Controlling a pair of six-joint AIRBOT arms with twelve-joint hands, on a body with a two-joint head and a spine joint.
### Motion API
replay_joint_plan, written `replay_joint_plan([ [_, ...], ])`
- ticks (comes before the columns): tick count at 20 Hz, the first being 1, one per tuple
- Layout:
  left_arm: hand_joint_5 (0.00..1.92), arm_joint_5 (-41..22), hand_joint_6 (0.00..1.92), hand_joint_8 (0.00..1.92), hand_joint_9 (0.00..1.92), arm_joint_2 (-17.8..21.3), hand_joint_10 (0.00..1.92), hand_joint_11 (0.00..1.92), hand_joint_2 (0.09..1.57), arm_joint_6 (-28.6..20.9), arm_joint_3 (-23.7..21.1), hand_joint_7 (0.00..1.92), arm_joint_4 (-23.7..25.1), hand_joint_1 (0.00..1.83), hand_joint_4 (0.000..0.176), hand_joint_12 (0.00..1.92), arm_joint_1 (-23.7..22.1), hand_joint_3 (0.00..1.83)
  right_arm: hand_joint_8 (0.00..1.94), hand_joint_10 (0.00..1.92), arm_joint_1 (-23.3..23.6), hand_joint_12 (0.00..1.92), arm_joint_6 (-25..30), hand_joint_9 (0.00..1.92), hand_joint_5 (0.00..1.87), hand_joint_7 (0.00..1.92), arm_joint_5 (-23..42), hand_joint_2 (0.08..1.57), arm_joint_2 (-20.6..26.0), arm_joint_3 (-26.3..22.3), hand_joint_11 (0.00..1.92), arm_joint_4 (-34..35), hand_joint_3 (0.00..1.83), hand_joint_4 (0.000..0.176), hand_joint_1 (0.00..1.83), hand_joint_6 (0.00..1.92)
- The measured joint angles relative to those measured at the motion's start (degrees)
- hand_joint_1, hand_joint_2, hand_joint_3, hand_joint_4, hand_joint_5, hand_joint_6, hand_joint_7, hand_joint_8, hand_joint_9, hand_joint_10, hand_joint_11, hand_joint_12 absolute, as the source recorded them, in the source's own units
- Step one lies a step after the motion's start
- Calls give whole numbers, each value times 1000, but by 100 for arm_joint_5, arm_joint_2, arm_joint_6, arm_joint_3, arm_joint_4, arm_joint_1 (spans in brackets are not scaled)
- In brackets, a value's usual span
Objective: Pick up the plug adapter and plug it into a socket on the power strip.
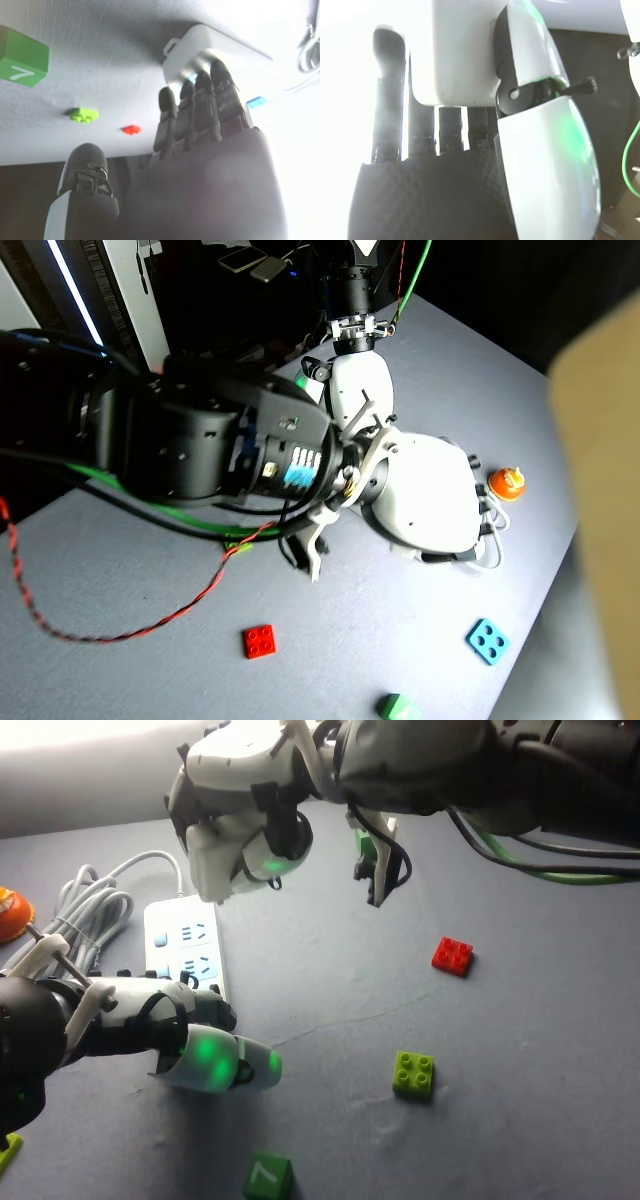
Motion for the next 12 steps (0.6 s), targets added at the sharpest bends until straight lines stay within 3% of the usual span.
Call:
replay_joint_plan([
  [4,78,0,4,3,79,2,5,0,1233,-4,0,79,7,0,0,181,26,0,1290,1284,13,1649,4190,827,903,934,-632,1153,2,26,685,-3550,0,0,1239,935],
  [6,96,0,5,3,92,2,5,0,1235,-7,0,92,7,1,0,223,24,0,1337,1273,42,1639,5731,806,890,899,-791,1165,-79,79,683,-5051,2,0,1229,961],
  [8,83,2,3,3,78,2,4,0,1243,-7,2,78,22,0,0,186,24,1,1304,1263,107,1632,6695,824,877,922,-1008,1163,-282,221,695,-6481,0,0,1232,977],
  [11,102,-7,4,4,103,2,7,0,1241,-7,2,100,20,6,0,253,24,0,1288,1251,136,1610,7128,838,866,934,-1099,1163,-380,245,709,-6832,0,0,1235,989],
  [12,97,0,4,5,92,2,5,0,1234,-7,2,94,22,8,0,231,24,0,1321,1250,144,1622,7178,813,935,904,-1095,1154,-422,247,680,-6839,0,0,1233,899],
])
